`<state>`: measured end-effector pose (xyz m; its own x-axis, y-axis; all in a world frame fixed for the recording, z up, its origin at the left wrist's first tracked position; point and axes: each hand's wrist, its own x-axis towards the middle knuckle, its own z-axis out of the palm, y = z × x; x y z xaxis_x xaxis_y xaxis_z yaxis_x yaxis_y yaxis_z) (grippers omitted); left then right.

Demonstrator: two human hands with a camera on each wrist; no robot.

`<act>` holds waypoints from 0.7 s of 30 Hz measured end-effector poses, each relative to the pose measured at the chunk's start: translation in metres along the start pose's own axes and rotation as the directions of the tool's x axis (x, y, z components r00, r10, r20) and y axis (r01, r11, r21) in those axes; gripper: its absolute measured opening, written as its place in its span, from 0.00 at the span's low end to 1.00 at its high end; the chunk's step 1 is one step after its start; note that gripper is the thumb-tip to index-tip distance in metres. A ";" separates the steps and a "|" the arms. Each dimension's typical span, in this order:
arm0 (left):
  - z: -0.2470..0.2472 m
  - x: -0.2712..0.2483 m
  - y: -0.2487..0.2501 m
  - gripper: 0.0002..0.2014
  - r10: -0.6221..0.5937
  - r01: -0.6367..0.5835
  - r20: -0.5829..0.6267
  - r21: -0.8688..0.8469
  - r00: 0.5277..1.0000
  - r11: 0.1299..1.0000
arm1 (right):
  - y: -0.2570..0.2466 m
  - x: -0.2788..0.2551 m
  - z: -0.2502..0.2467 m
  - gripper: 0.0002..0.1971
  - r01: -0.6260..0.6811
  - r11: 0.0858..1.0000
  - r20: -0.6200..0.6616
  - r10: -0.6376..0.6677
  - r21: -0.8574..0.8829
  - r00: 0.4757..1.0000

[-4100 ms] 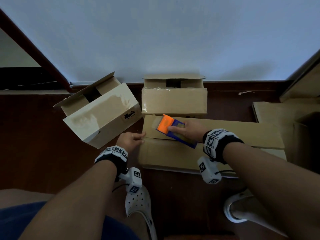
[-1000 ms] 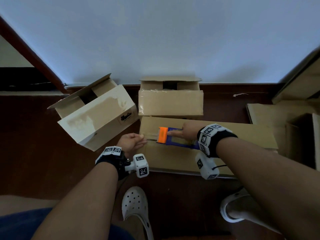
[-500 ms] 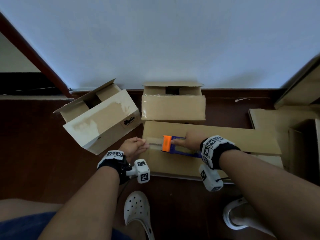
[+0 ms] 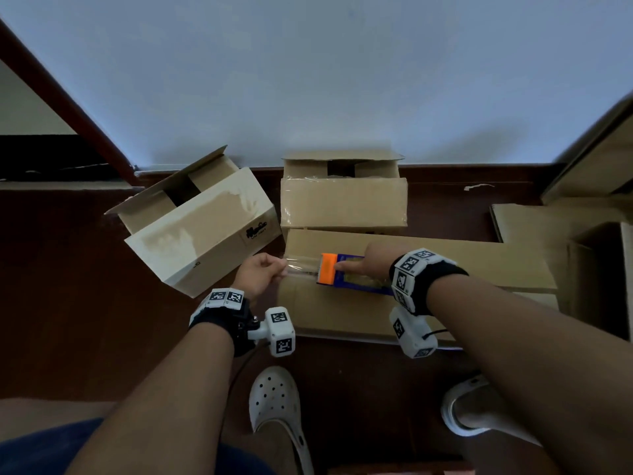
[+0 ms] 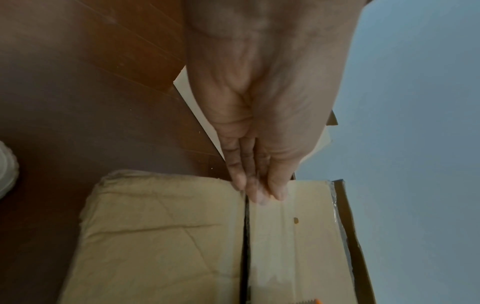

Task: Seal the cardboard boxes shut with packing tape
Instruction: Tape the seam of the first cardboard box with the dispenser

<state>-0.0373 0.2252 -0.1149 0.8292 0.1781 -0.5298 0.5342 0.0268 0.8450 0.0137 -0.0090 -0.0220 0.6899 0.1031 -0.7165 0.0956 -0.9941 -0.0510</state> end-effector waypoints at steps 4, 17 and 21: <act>-0.013 0.000 0.002 0.05 0.021 -0.019 0.056 -0.036 0.998 0.999 | 0.000 -0.001 -0.002 0.36 0.026 0.999 -0.023 -0.025 0.029 0.999; -0.049 -0.008 0.009 0.04 0.007 -0.013 -0.064 -0.080 0.998 0.997 | 0.020 -0.005 -0.003 0.35 0.029 0.998 -0.053 -0.027 0.050 0.998; -0.042 -0.010 0.013 0.05 -0.050 0.044 -0.034 -0.144 0.998 0.989 | 0.015 -0.006 -0.005 0.35 0.031 0.999 -0.045 -0.030 0.032 0.999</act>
<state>-0.0455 0.2649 -0.0955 0.7956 0.2099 -0.5683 0.5409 0.1765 0.8224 0.0151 -0.0242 -0.0149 0.7187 0.1342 -0.6823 0.0942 -0.9909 -0.0957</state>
